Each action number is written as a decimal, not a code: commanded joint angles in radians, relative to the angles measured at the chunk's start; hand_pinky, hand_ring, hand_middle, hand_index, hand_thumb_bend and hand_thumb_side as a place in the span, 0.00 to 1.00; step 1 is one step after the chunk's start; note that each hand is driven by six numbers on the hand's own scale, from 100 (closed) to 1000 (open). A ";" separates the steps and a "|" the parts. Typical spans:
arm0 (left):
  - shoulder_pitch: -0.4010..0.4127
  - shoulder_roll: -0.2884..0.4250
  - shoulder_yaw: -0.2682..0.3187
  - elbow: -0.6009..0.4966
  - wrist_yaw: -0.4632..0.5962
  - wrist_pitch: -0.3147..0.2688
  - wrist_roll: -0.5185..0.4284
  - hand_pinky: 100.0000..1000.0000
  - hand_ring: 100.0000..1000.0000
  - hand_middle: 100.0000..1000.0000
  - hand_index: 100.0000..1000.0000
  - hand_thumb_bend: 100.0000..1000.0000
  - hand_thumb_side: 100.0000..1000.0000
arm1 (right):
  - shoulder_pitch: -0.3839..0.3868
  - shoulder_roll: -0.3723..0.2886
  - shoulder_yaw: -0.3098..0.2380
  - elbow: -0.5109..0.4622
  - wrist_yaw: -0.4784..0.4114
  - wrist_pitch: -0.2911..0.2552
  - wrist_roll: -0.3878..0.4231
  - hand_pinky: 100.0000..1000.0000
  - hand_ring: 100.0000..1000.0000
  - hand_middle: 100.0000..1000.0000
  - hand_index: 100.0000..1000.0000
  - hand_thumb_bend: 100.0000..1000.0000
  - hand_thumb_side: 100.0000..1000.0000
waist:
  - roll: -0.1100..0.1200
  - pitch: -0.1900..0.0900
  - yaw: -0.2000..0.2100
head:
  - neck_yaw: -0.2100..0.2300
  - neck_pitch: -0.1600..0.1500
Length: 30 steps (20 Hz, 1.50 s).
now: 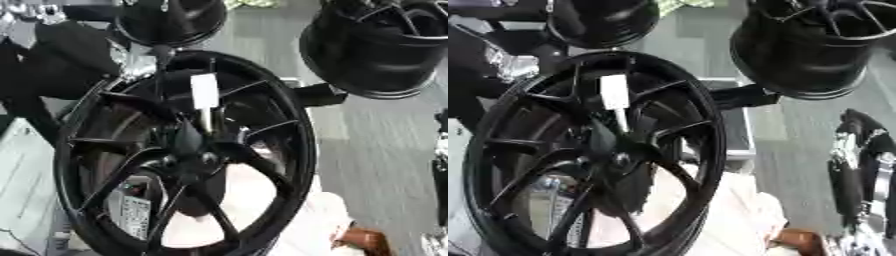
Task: Pull the pin out of the wheel hub.
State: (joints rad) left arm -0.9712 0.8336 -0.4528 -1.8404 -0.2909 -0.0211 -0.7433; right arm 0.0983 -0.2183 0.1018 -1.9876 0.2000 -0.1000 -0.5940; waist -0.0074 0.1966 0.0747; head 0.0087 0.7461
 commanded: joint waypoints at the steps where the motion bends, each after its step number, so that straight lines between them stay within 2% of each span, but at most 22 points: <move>1: -0.020 0.011 0.009 0.001 0.001 -0.006 -0.019 0.76 0.77 0.75 0.85 0.00 0.69 | -0.002 -0.019 -0.003 -0.012 0.005 -0.001 -0.001 0.88 0.82 0.65 0.72 0.00 0.68 | 0.002 -0.015 -0.001 | -0.002 -0.006; 7: -0.021 0.005 0.007 0.008 -0.006 -0.012 -0.028 0.76 0.77 0.75 0.85 0.00 0.67 | -0.003 -0.018 -0.003 -0.012 0.005 0.000 -0.002 0.88 0.82 0.65 0.72 0.00 0.68 | 0.003 -0.015 -0.001 | -0.004 -0.006; 10: -0.024 0.001 0.002 0.011 -0.008 -0.015 -0.037 0.77 0.78 0.75 0.87 0.00 0.69 | -0.003 -0.018 -0.003 -0.012 0.005 0.001 -0.002 0.88 0.82 0.65 0.72 0.00 0.68 | 0.003 -0.015 -0.002 | -0.003 -0.007; 12: -0.030 -0.003 -0.005 0.016 -0.012 -0.020 -0.057 0.78 0.79 0.77 0.88 0.00 0.73 | -0.002 -0.018 -0.003 -0.012 0.005 0.001 -0.002 0.88 0.82 0.65 0.72 0.00 0.68 | 0.003 -0.016 -0.002 | -0.003 -0.008; 16: -0.058 -0.019 -0.021 0.035 -0.026 -0.044 -0.120 0.82 0.82 0.79 0.89 0.00 0.75 | -0.002 -0.018 -0.002 -0.012 0.004 0.002 -0.001 0.88 0.82 0.65 0.72 0.00 0.68 | 0.003 -0.016 -0.002 | -0.003 -0.007; 17: -0.065 -0.023 -0.025 0.040 -0.029 -0.052 -0.135 0.84 0.83 0.79 0.89 0.04 0.74 | -0.002 -0.018 -0.002 -0.012 0.003 0.002 -0.001 0.88 0.82 0.65 0.72 0.00 0.68 | 0.003 -0.017 -0.002 | -0.003 -0.008; 19: -0.077 -0.032 -0.031 0.052 -0.035 -0.068 -0.156 0.85 0.84 0.79 0.88 0.08 0.67 | -0.002 -0.018 -0.002 -0.012 0.003 0.002 -0.001 0.88 0.82 0.65 0.72 0.00 0.68 | 0.004 -0.017 -0.003 | -0.002 -0.010; 22: -0.090 -0.045 -0.047 0.084 -0.030 -0.082 -0.163 0.85 0.85 0.77 0.88 0.07 0.32 | -0.002 -0.018 -0.002 -0.012 0.001 0.002 -0.001 0.88 0.82 0.65 0.72 0.00 0.68 | 0.004 -0.018 -0.004 | -0.004 -0.014; 24: -0.097 -0.054 -0.059 0.107 -0.020 -0.085 -0.163 0.85 0.85 0.77 0.88 0.08 0.18 | -0.002 -0.019 -0.002 -0.012 0.000 0.002 -0.001 0.87 0.82 0.65 0.72 0.00 0.68 | 0.005 -0.018 -0.004 | -0.004 -0.011; 25: -0.101 -0.057 -0.065 0.115 -0.016 -0.086 -0.164 0.85 0.85 0.78 0.88 0.10 0.16 | -0.003 -0.019 -0.002 -0.012 0.000 0.002 -0.001 0.87 0.82 0.65 0.72 0.00 0.68 | 0.005 -0.018 -0.004 | -0.004 -0.011; 27: -0.108 -0.061 -0.075 0.129 -0.017 -0.091 -0.164 0.85 0.85 0.78 0.88 0.10 0.17 | -0.003 -0.018 -0.002 -0.012 -0.001 0.002 -0.001 0.87 0.82 0.65 0.72 0.00 0.68 | 0.005 -0.019 -0.004 | -0.007 -0.012; 28: -0.111 -0.064 -0.078 0.134 -0.018 -0.093 -0.164 0.85 0.85 0.78 0.89 0.09 0.28 | -0.002 -0.017 -0.002 -0.012 -0.001 0.002 -0.001 0.87 0.82 0.65 0.72 0.00 0.68 | 0.005 -0.019 -0.004 | -0.008 -0.009; 30: -0.117 -0.071 -0.085 0.144 -0.022 -0.099 -0.164 0.86 0.85 0.78 0.89 0.12 0.35 | -0.002 -0.016 -0.001 -0.012 -0.002 0.003 -0.001 0.87 0.82 0.65 0.72 0.00 0.69 | 0.004 -0.019 -0.003 | -0.009 -0.006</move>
State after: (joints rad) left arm -1.0653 0.7537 -0.5438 -1.6987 -0.3111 -0.1143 -0.9072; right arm 0.0981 -0.2192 0.1024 -1.9876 0.1996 -0.0987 -0.5936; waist -0.0043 0.1940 0.0711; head 0.0040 0.7452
